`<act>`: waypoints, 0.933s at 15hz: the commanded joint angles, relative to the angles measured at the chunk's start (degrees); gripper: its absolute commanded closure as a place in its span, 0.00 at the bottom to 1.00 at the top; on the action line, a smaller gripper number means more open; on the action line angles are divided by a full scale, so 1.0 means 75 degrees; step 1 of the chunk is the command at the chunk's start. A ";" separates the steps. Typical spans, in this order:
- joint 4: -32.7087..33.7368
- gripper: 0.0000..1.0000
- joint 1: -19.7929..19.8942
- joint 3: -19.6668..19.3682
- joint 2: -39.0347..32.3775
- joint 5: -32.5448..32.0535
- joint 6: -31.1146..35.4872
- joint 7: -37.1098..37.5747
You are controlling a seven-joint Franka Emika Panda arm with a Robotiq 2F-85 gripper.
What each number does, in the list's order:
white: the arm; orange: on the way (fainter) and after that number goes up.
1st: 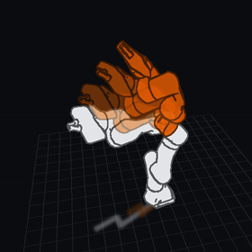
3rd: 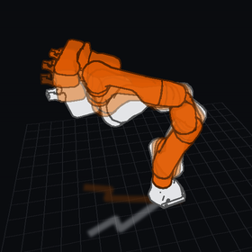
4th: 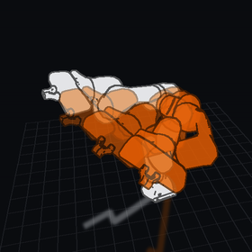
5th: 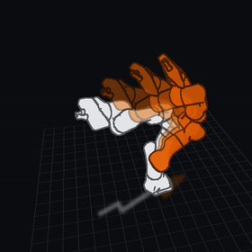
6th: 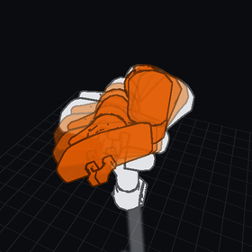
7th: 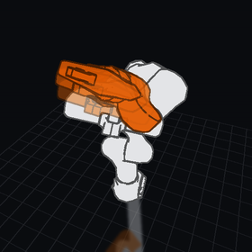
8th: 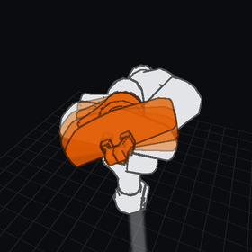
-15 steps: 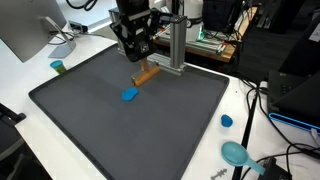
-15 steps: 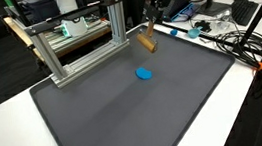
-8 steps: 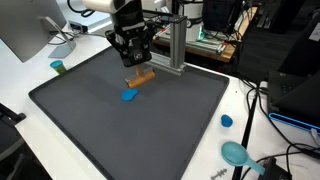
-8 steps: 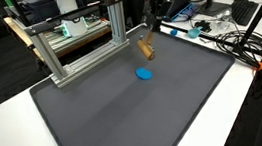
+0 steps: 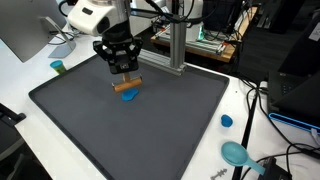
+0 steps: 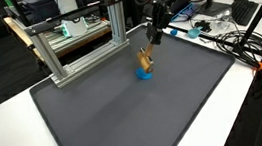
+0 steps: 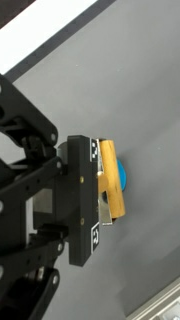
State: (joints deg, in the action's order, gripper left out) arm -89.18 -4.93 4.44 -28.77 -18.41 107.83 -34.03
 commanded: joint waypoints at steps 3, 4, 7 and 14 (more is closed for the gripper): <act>0.0801 0.78 -0.0126 -0.0011 -0.0583 -0.0265 -0.0251 0.0120; 0.0871 0.78 -0.0159 -0.0030 -0.0656 -0.0347 -0.0271 0.0092; 0.0980 0.78 -0.0155 -0.0049 -0.0819 -0.0454 -0.0277 0.0033; 0.0620 0.78 -0.0170 0.0026 -0.0818 -0.0485 -0.0012 -0.0033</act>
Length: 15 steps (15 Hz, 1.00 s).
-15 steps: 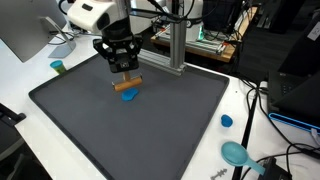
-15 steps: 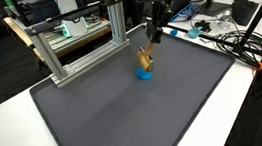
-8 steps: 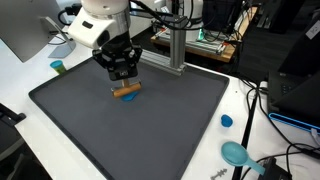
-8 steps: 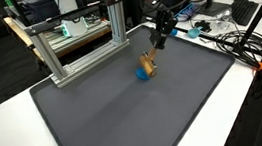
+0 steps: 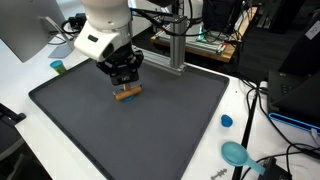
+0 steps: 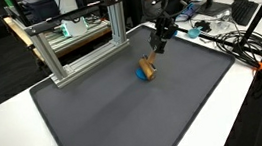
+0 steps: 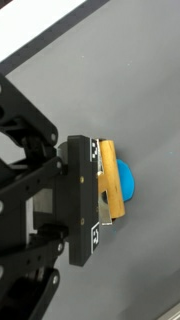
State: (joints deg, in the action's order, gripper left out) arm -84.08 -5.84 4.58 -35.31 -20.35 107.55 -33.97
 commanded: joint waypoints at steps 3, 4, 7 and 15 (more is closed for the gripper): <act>-0.0413 0.78 -0.0049 -0.0022 0.0150 -0.0236 0.0334 0.0175; -0.0544 0.78 -0.0050 -0.0044 0.0204 -0.0238 0.0418 0.0298; -0.0178 0.53 0.0002 0.0039 -0.0013 -0.0068 0.0193 0.0142; -0.0002 0.78 0.0318 0.0177 -0.0449 0.0368 0.0045 -0.0503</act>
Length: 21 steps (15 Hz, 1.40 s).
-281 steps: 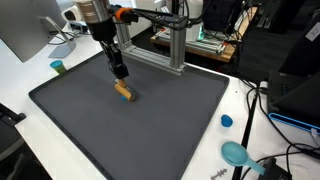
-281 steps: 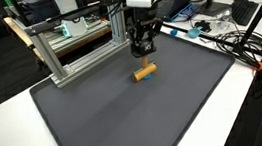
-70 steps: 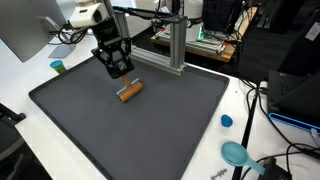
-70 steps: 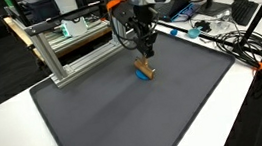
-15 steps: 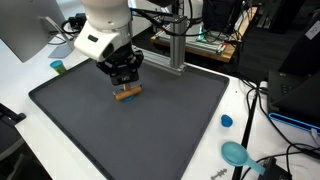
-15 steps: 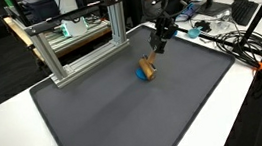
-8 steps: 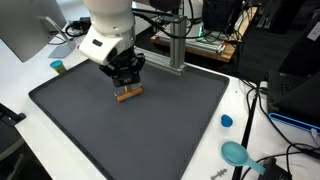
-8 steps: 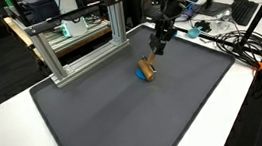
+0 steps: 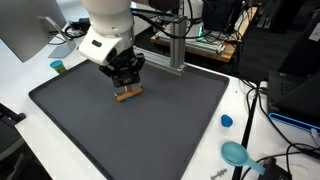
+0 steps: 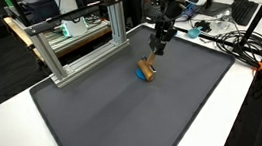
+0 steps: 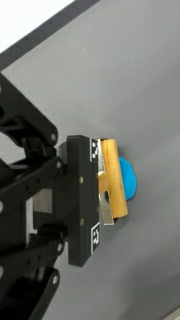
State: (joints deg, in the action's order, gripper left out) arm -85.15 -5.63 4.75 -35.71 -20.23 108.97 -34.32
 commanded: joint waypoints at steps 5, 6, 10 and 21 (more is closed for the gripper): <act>0.0358 0.78 0.0372 0.0088 -0.0629 0.0489 -0.0290 -0.0705; 0.0412 0.78 0.0301 0.0047 -0.0688 0.0409 -0.0378 -0.0612; 0.0636 0.78 0.0106 -0.0007 -0.0909 0.0184 -0.0707 -0.0455; 0.1146 0.78 0.0105 -0.0057 -0.1342 0.0158 -0.1140 -0.0287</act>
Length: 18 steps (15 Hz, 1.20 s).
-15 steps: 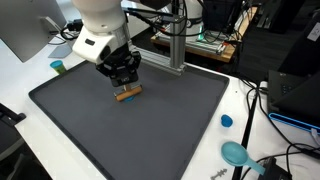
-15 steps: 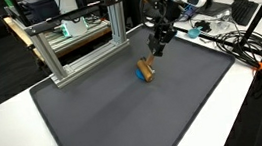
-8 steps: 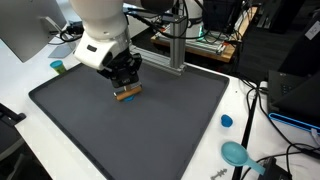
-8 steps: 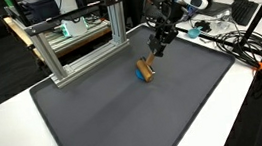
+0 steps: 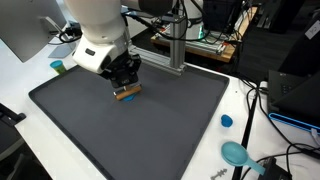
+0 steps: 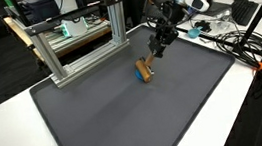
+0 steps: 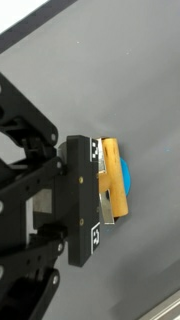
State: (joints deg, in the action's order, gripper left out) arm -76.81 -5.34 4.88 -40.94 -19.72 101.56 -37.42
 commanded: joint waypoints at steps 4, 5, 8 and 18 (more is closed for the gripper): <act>0.0187 0.78 0.0074 -0.0103 -0.0776 0.0084 -0.0294 0.0231; 0.0213 0.78 0.0081 -0.0105 -0.0796 0.0090 -0.0319 0.0244; 0.0336 0.78 0.0074 -0.0133 -0.0885 0.0090 -0.0467 0.0338; 0.0881 0.78 0.0121 -0.0131 -0.1188 0.0195 -0.0909 0.0561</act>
State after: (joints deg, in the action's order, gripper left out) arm -70.48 -5.34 4.12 -45.06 -19.72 95.60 -34.34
